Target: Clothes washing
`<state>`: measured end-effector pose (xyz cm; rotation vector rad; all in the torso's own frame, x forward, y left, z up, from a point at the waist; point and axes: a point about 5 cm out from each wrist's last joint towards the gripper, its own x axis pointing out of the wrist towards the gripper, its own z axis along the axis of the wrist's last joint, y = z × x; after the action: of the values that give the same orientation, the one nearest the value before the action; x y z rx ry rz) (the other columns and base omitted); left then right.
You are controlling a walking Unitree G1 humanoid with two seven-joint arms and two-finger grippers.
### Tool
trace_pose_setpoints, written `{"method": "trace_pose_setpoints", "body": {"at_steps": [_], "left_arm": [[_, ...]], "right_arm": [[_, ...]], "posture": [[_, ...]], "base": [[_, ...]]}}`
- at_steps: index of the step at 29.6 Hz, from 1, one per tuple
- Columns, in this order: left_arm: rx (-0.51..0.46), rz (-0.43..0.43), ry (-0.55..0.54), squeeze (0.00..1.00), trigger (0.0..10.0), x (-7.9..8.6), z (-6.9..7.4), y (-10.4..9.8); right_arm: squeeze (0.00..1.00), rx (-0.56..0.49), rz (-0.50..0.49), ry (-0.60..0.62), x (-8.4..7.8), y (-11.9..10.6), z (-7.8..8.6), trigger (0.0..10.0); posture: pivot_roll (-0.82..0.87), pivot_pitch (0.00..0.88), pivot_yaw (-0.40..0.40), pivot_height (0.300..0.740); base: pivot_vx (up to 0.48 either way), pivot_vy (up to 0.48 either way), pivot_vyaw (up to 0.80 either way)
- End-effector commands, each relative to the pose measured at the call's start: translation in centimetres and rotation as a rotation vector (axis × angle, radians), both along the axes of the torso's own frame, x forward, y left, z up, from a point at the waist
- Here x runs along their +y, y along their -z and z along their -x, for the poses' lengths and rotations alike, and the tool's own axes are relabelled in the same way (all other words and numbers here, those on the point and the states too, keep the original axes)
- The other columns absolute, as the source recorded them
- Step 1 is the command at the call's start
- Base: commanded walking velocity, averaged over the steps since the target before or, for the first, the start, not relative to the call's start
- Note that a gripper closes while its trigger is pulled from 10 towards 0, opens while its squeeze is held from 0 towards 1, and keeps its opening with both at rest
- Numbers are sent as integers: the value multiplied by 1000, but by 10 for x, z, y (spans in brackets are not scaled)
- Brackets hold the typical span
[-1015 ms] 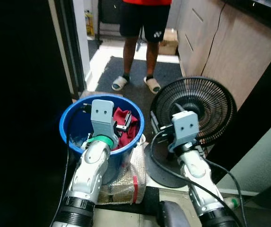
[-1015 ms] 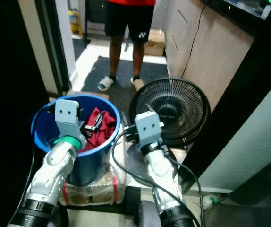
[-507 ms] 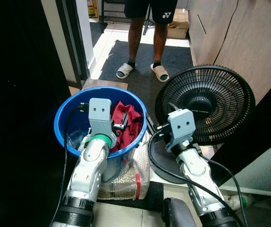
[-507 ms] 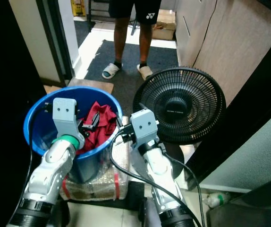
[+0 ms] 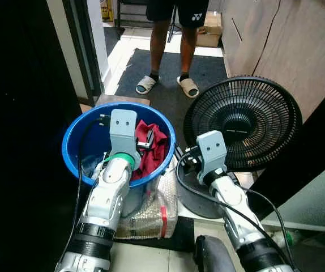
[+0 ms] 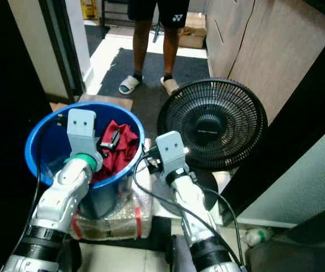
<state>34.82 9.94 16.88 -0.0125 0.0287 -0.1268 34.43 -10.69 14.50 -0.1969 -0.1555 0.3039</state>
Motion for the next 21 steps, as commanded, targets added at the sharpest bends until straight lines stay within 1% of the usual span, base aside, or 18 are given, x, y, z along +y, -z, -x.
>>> {"method": "trace_pose_setpoints", "body": {"at_steps": [1, 2, 4, 8, 10, 12, 15, 17, 19, 21], "left_arm": [[31, -15, -9, 0, 10000, 1, 0, 6], [45, -20, -16, 0, 10000, 3, -2, 9], [60, -25, -27, 0, 10000, 6, -4, 10], [67, -25, -32, 0, 10000, 8, -3, 11], [67, -25, -32, 0, 10000, 8, -3, 11], [92, -32, -30, 0, 10000, 9, 1, 16], [109, -34, -20, 0, 10000, 8, 5, 19], [137, -37, 33, 0, 10000, 3, 15, 27], [143, -40, 52, 0, 10000, 1, 17, 28], [181, -36, 79, 0, 10000, -4, 22, 35]], "right_arm": [[0, 31, -5, 16, -3, 6, 0, 10000], [0, 42, 4, 20, -4, 7, -3, 10000], [0, 57, 15, 16, -5, 8, -5, 10000], [0, 93, 24, -9, -2, 11, -5, 10000], [0, 93, 24, -9, -2, 11, -5, 10000], [0, 132, 49, -15, 1, 20, -3, 10000], [0, 149, 55, -10, 1, 26, -2, 10000], [0, 175, 61, 5, -1, 33, -1, 10000], [0, 180, 61, 9, -2, 35, 0, 10000], [0, 196, 66, 11, -4, 38, 0, 10000]], "posture": [[81, 93, -7, 517], [81, 93, -7, 517], [102, 124, -8, 517], [106, 135, -8, 517], [106, 135, -8, 517], [119, 167, -6, 517], [126, 178, -6, 517], [132, 202, 0, 517], [132, 211, 4, 517], [131, 214, 6, 517]], "base": [[0, 0, 0], [0, 0, 0], [0, 0, 0], [0, 0, 0], [0, 0, 0], [0, 0, 0], [0, 0, 0], [0, 0, 0], [0, 0, 0], [0, 0, 0]]}}
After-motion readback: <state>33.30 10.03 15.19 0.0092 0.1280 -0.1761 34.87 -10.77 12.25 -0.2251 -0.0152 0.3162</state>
